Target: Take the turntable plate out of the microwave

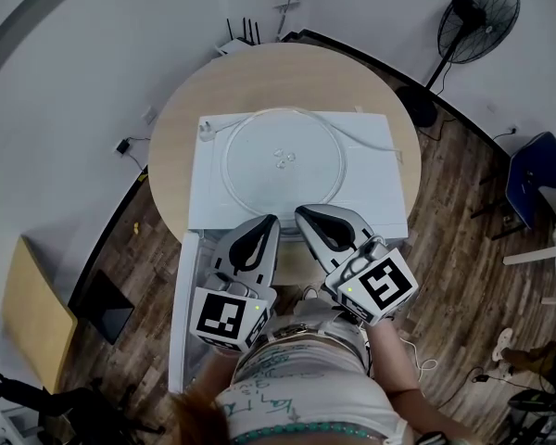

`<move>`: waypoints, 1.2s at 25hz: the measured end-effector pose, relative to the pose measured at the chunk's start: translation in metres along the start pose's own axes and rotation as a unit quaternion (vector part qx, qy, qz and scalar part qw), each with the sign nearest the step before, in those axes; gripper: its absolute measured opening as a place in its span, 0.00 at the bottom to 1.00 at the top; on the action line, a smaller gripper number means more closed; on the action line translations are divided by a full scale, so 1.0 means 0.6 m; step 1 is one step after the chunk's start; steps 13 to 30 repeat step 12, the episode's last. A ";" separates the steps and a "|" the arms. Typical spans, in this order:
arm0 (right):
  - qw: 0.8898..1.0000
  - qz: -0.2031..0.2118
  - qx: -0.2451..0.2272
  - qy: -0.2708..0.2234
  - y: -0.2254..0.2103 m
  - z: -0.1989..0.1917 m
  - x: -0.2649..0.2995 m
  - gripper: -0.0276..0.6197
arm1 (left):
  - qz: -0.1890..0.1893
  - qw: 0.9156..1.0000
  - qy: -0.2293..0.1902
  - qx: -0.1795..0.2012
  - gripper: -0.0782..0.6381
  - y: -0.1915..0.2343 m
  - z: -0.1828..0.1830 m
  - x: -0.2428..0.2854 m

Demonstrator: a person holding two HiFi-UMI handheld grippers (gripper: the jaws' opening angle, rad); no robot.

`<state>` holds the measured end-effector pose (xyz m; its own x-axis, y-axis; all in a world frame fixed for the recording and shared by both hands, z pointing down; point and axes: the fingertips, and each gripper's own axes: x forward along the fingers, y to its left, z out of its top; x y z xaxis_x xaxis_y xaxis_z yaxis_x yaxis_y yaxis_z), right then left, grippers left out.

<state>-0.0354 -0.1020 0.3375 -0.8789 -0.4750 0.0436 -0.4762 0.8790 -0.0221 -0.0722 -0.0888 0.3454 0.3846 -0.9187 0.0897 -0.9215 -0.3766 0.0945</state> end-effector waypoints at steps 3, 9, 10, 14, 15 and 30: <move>1.000 -0.003 -0.001 0.003 -0.002 -0.003 0.001 0.03 | 0.000 1.000 0.002 0.001 0.13 0.002 -0.002 0.001; 1.000 -0.005 0.001 0.005 -0.003 -0.004 0.002 0.03 | 0.004 1.000 0.007 0.002 0.13 0.004 -0.006 0.002; 1.000 -0.005 0.001 0.005 -0.003 -0.005 0.002 0.03 | 0.003 1.000 0.008 0.001 0.13 0.004 -0.007 0.002; 1.000 -0.004 0.002 0.005 -0.003 -0.006 0.003 0.03 | 0.003 1.000 0.009 0.002 0.13 0.005 -0.009 0.002; 1.000 -0.004 0.002 0.005 -0.003 -0.006 0.003 0.03 | 0.003 1.000 0.009 0.002 0.13 0.005 -0.009 0.002; 1.000 -0.004 0.002 0.005 -0.003 -0.006 0.003 0.03 | 0.003 1.000 0.009 0.002 0.13 0.005 -0.009 0.002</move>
